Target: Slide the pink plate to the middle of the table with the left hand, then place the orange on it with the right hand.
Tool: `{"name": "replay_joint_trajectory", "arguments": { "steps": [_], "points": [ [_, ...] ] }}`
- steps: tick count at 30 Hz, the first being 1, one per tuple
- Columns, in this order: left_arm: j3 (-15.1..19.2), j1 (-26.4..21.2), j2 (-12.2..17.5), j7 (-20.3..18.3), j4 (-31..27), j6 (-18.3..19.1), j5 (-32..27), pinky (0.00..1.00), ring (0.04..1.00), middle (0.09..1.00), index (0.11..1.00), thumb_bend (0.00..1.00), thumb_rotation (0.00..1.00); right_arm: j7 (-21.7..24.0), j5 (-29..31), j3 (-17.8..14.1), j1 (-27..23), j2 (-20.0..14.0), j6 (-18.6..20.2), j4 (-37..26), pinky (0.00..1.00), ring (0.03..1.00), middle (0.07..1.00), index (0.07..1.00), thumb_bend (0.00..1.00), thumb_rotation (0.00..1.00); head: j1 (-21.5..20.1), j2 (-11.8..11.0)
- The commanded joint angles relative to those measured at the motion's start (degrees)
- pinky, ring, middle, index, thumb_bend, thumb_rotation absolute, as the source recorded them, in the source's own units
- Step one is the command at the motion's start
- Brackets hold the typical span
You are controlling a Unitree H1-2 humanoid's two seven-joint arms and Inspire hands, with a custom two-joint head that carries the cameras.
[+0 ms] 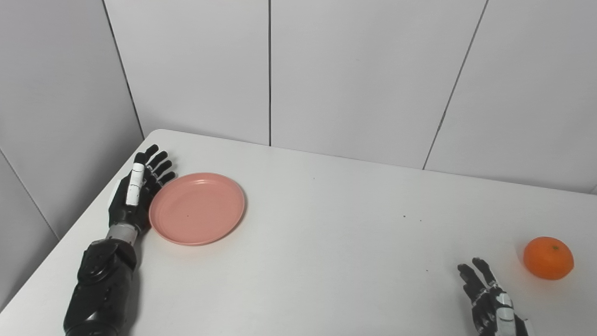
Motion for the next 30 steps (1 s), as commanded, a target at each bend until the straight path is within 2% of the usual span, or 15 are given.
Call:
{"name": "replay_joint_trajectory", "arguments": {
  "steps": [1,6,12,18,23,30],
  "points": [
    [0.22,-0.58,-0.52,-0.65,1.47,3.34,-1.40,0.84,0.894,0.910,0.898,0.84,0.81,0.31,0.88,1.66,2.42,1.64,0.98,3.84,0.99,0.925,0.858,0.904,0.74,0.99,0.05,0.03],
    [0.54,0.28,-1.65,0.33,-2.85,7.87,-3.90,0.87,0.910,0.933,0.907,0.83,0.82,0.18,0.60,1.69,2.43,1.67,0.92,3.83,0.98,0.920,0.856,0.903,0.74,0.99,0.05,0.03],
    [0.37,0.77,-2.53,-0.61,-3.79,9.44,-4.40,0.85,0.908,0.901,0.884,0.82,0.81,0.06,0.49,1.72,2.55,1.66,1.05,3.54,0.96,0.911,0.850,0.894,0.75,0.98,-0.07,0.47],
    [-0.68,1.99,-4.17,2.21,-8.16,12.11,-3.19,0.80,0.879,0.857,0.863,0.82,0.81,0.11,0.52,1.85,2.63,1.67,0.92,3.45,0.96,0.907,0.846,0.893,0.75,0.98,-0.16,0.58],
    [-1.53,2.51,-5.17,2.48,-9.76,13.70,-3.71,0.81,0.880,0.868,0.875,0.83,0.78,0.12,0.51,1.97,2.62,1.67,1.03,3.30,0.97,0.916,0.853,0.900,0.74,0.98,-0.32,0.73],
    [-2.62,3.43,-6.32,3.59,-12.12,15.28,-2.72,0.78,0.873,0.845,0.829,0.82,0.81,-0.11,0.38,2.17,2.82,1.79,1.40,2.68,0.97,0.910,0.847,0.901,0.74,0.98,-0.41,0.95]
  ]
}}
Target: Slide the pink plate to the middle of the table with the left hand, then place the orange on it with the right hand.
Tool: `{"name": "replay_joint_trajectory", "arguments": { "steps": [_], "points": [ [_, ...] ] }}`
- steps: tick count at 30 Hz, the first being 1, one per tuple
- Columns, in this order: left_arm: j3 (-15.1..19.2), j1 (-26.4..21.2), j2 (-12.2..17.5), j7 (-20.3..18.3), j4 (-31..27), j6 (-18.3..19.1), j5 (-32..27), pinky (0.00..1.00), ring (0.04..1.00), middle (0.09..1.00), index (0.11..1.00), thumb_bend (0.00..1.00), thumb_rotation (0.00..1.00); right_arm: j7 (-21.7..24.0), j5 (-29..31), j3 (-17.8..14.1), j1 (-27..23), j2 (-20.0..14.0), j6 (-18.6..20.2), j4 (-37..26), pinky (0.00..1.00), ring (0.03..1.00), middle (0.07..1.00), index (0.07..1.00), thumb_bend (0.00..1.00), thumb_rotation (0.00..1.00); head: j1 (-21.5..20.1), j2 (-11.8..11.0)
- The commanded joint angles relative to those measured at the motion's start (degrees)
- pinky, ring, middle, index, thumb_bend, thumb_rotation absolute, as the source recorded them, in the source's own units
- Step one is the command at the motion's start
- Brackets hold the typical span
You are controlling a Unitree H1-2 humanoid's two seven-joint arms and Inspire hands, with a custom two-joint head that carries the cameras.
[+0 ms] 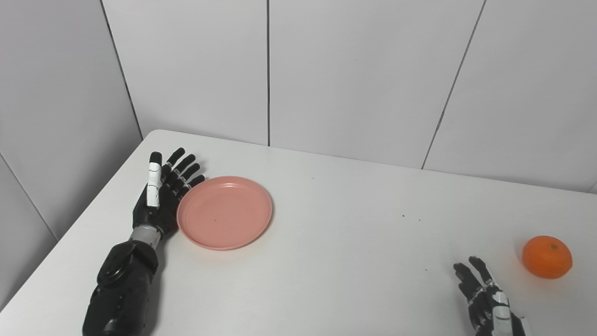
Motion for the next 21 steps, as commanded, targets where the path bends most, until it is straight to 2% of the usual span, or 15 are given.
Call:
{"name": "replay_joint_trajectory", "arguments": {
  "steps": [1,8,13,17,21],
  "points": [
    [-0.94,1.14,-0.84,1.07,0.01,2.67,1.04,0.79,0.875,0.848,0.826,0.82,0.81,-0.06,0.41,1.72,2.78,1.80,1.37,2.81,0.96,0.908,0.846,0.901,0.74,0.98,0.02,0.16],
    [-1.40,1.72,-1.94,1.53,-0.96,3.65,0.64,0.82,0.885,0.857,0.812,0.79,0.82,-0.14,0.39,1.82,2.87,1.74,1.30,2.82,0.96,0.909,0.849,0.908,0.73,0.98,-0.05,0.33],
    [-2.16,2.15,-2.83,2.61,-1.97,4.12,1.56,0.76,0.860,0.852,0.812,0.83,0.82,-0.38,0.20,1.92,2.91,1.83,1.70,2.67,0.96,0.907,0.849,0.904,0.73,0.98,-0.09,0.37],
    [-2.43,2.55,-4.10,2.49,-2.48,4.32,0.97,0.76,0.854,0.830,0.825,0.82,0.80,-0.41,0.30,2.00,2.90,1.86,1.80,2.72,0.97,0.910,0.849,0.900,0.74,0.98,-0.19,0.44],
    [-2.37,2.81,-5.78,4.29,-3.15,4.86,1.45,0.78,0.851,0.831,0.837,0.82,0.79,-0.52,0.36,2.06,3.01,2.00,1.99,2.47,0.96,0.912,0.849,0.900,0.74,0.98,-0.32,0.61]
  ]
}}
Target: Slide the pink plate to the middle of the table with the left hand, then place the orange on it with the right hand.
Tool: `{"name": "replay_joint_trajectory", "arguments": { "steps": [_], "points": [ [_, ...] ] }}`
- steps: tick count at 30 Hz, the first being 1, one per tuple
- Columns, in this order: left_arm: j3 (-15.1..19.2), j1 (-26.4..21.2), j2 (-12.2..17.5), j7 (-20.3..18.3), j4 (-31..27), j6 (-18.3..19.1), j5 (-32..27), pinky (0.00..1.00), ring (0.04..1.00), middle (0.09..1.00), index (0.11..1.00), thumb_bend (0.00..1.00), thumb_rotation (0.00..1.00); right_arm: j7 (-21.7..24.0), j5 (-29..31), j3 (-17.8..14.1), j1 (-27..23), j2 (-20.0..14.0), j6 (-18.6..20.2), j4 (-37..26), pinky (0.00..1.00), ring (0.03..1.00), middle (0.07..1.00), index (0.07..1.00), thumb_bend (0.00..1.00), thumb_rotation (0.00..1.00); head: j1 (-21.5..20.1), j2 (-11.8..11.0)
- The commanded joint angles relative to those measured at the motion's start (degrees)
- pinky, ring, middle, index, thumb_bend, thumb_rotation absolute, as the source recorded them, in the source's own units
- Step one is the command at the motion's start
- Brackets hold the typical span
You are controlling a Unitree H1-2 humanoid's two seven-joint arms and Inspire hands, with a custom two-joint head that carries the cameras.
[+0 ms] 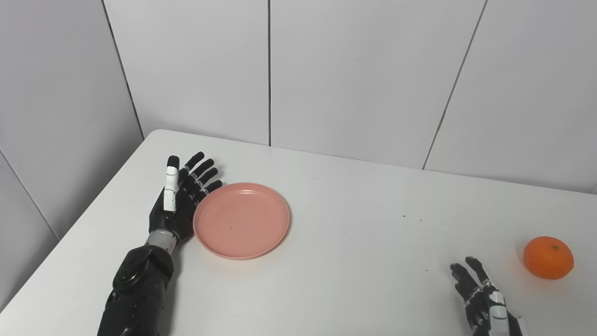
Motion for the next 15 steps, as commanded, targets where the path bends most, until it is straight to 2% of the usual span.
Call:
{"name": "replay_joint_trajectory", "arguments": {
  "steps": [1,15],
  "points": [
    [-0.53,1.84,-1.76,2.35,0.71,3.94,0.54,0.79,0.852,0.839,0.843,0.82,0.79,-0.24,0.45,1.58,2.93,1.93,1.52,2.61,0.96,0.912,0.849,0.900,0.74,0.98,-0.10,0.21],
    [-0.60,2.16,-4.49,3.86,-0.18,5.15,-0.06,0.85,0.892,0.868,0.866,0.80,0.80,-0.16,0.70,1.83,3.15,1.81,1.78,2.39,0.97,0.918,0.856,0.907,0.75,0.97,-0.33,0.47]
  ]
}}
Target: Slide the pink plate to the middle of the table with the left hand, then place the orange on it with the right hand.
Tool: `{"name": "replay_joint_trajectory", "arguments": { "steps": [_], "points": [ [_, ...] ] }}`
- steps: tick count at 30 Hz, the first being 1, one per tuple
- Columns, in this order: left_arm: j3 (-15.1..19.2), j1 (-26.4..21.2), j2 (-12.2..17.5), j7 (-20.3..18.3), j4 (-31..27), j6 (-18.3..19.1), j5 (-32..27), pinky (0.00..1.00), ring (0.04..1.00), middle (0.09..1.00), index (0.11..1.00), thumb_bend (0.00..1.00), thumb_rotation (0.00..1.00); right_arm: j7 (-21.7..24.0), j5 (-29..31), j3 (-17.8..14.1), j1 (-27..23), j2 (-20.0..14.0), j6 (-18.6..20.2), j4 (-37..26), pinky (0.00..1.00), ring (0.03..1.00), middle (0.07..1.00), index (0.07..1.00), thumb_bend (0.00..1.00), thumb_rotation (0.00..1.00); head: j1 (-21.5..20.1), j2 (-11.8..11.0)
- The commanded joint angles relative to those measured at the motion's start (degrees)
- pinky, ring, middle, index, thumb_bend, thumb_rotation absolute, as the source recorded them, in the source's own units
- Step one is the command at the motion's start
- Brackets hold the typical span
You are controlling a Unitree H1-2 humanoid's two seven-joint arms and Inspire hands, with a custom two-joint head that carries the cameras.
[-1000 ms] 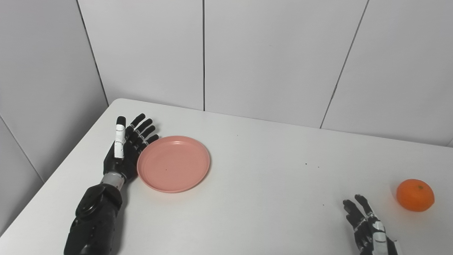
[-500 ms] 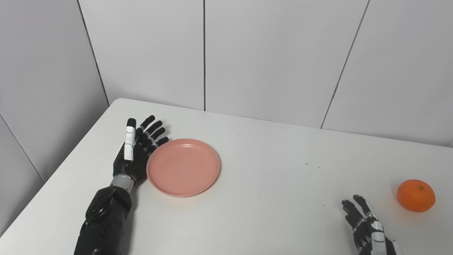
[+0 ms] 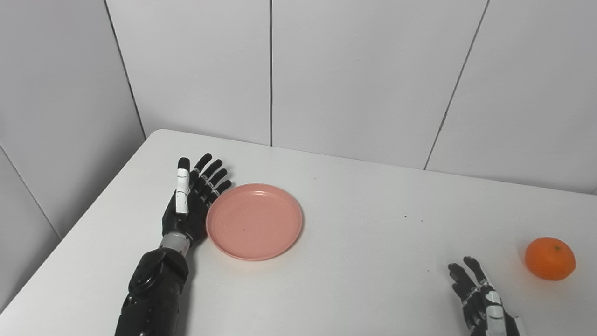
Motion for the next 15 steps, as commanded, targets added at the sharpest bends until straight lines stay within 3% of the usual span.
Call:
{"name": "replay_joint_trajectory", "arguments": {
  "steps": [1,15],
  "points": [
    [-0.41,1.95,-1.42,1.82,1.50,4.37,-0.03,0.85,0.893,0.868,0.866,0.80,0.80,-0.16,0.60,1.36,3.03,1.69,1.47,2.62,0.97,0.918,0.856,0.906,0.75,0.97,0.02,0.03],
    [-2.16,2.71,-4.03,2.87,1.30,5.08,1.02,0.79,0.869,0.849,0.852,0.80,0.80,-0.34,-0.24,1.90,3.49,1.79,1.23,2.18,0.96,0.911,0.851,0.906,0.74,0.97,-0.68,0.55]
  ]
}}
